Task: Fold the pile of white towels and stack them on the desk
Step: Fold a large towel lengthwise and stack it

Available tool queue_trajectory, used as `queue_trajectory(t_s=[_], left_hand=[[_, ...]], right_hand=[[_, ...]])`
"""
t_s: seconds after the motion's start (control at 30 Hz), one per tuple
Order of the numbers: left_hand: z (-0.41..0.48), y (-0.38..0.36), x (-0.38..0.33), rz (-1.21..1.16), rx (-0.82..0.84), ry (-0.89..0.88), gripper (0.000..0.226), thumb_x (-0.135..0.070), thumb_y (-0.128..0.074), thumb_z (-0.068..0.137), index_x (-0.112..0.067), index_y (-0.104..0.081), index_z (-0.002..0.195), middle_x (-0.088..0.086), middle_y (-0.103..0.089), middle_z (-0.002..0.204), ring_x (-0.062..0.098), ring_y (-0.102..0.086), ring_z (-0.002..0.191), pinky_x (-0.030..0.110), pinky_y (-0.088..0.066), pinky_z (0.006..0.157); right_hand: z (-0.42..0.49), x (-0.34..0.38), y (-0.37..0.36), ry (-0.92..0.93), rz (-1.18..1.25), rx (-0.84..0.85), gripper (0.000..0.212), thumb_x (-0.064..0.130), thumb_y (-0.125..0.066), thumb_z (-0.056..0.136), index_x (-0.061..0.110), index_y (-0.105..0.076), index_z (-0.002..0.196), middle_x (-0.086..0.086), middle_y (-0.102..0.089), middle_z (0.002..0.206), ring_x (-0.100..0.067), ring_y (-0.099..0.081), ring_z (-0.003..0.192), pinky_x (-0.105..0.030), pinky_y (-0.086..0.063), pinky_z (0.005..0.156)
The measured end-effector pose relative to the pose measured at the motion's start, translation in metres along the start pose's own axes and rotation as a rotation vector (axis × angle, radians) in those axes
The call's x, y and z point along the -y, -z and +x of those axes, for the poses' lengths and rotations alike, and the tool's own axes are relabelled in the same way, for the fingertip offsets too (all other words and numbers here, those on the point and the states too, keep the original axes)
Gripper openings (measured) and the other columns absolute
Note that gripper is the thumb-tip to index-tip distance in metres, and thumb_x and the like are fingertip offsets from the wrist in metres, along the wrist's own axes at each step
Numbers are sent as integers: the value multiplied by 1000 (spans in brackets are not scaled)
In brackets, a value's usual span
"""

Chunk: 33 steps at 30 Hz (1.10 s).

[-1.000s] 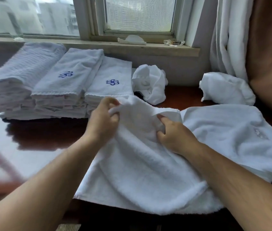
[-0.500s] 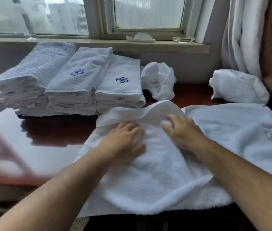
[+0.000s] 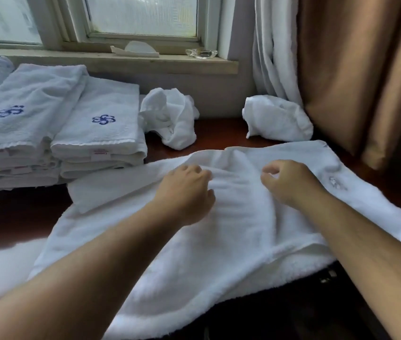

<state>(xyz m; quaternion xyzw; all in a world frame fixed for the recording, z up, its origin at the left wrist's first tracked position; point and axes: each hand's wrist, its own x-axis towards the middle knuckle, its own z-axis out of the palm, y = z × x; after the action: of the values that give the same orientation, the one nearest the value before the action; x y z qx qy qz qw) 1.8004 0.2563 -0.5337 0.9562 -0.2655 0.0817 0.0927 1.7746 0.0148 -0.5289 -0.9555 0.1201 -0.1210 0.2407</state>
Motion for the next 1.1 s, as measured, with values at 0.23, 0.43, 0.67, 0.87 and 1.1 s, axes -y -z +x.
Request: queue_trajectory(t_s=[0.23, 0.43, 0.67, 0.87, 1.1], left_hand=[[44, -58, -60, -156, 298, -105, 63, -68, -25, 97, -39, -26, 154, 0, -12, 167, 24, -5, 154, 58, -4, 122], [53, -67, -49, -87, 249, -73, 69, -73, -19, 93, -44, -14, 156, -5, -4, 169, 23, -1, 155, 57, -1, 121], [54, -55, -57, -60, 157, -103, 54, -56, -34, 99, -31, -40, 147, 3, -37, 155, 28, -31, 142, 48, -27, 113], [78, -48, -46, -120, -75, -116, 42, -45, -50, 99, -28, -54, 137, 1, -53, 142, 26, -43, 130, 42, -38, 103], [126, -56, -15, 12, -222, 41, 58, -42, -54, 96, -21, -41, 148, 9, -47, 146, 35, -38, 136, 47, -29, 111]], right_hand=[[-43, -72, 30, -34, 31, 124, 25, 53, -68, 85, 30, -62, 78, 11, -67, 75, -7, -62, 72, -22, -43, 62], [-85, -96, 64, 44, -58, 341, 39, 69, -78, 63, 35, -65, 79, 15, -66, 76, -1, -59, 68, -15, -46, 61], [-57, -103, 61, -119, -82, 87, 35, 54, -67, 88, 27, -58, 68, 7, -59, 68, -9, -56, 66, -23, -39, 61], [7, -83, 33, -163, 62, -125, 42, 39, -63, 93, 19, -44, 61, 7, -46, 58, -10, -43, 57, -29, -35, 55], [92, -67, 1, -316, -151, -93, 34, 49, -45, 94, 20, -61, 96, -2, -62, 101, -25, -56, 99, -38, -46, 79]])
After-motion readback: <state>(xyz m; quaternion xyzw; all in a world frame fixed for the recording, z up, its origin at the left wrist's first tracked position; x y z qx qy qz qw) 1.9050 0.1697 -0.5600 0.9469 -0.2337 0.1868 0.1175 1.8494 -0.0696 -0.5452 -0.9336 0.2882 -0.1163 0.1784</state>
